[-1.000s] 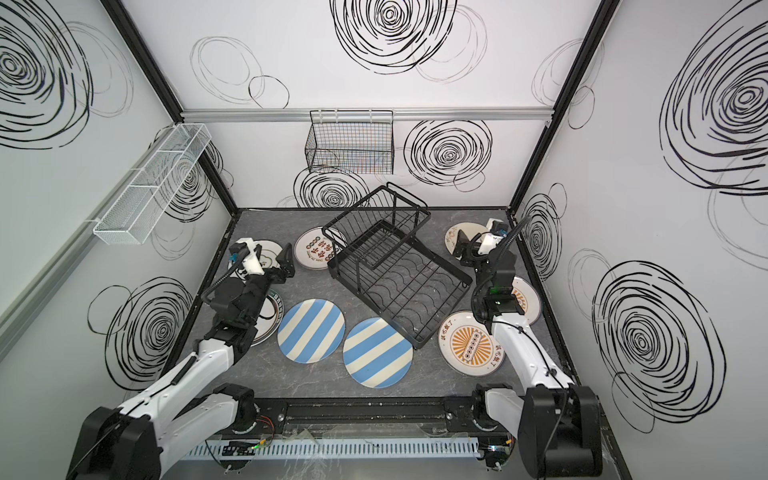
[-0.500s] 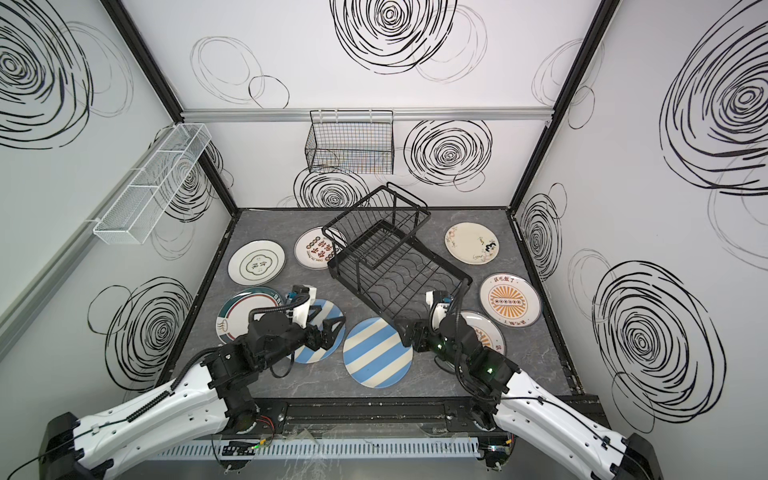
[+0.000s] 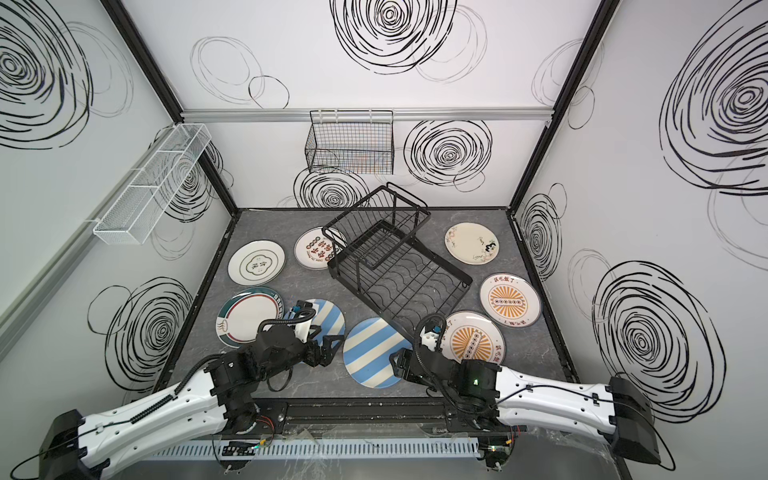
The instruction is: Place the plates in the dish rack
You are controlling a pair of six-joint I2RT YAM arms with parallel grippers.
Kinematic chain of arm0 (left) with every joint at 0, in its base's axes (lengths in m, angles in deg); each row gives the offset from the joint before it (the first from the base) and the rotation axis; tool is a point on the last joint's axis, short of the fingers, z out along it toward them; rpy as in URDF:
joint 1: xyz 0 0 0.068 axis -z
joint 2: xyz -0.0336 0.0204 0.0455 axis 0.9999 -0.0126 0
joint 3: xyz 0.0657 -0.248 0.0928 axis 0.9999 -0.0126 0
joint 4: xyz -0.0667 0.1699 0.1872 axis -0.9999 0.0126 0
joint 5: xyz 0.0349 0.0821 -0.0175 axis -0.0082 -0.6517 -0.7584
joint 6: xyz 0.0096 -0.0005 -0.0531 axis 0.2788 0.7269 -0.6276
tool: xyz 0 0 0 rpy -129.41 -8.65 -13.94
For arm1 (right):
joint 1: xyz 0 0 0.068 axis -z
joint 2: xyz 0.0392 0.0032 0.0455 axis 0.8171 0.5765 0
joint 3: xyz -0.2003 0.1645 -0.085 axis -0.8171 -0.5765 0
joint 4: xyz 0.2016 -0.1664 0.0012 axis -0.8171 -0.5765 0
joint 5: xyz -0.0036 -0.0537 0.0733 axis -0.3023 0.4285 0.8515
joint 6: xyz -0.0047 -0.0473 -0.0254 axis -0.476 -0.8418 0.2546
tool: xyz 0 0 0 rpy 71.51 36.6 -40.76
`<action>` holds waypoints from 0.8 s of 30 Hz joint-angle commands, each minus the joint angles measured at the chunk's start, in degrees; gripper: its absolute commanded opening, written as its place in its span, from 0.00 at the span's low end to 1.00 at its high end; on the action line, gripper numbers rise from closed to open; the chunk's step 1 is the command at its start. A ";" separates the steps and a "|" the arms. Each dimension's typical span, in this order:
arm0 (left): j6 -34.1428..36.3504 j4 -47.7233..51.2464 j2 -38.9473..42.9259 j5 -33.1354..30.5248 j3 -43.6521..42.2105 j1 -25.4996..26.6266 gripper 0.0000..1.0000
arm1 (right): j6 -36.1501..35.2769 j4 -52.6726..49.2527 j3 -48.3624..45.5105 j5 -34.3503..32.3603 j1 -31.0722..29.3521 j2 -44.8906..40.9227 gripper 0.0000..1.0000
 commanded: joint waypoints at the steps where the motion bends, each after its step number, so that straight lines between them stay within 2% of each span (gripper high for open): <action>1: -1.16 -5.29 -0.79 0.56 -0.95 0.18 0.96 | 5.13 -2.82 -0.38 -3.22 -1.48 -0.35 0.81; 7: -0.82 -8.40 -3.28 2.40 -1.41 0.19 0.96 | 9.75 4.80 -8.59 -4.68 -1.46 -8.69 0.76; 11: 0.28 -9.14 -4.36 4.13 -1.57 0.22 0.96 | 12.09 2.70 -10.66 -5.61 -1.49 -12.33 0.73; 24: 2.56 -12.66 -8.60 7.73 -3.07 0.18 0.96 | 10.51 7.87 -11.37 -1.80 -1.47 -5.74 0.71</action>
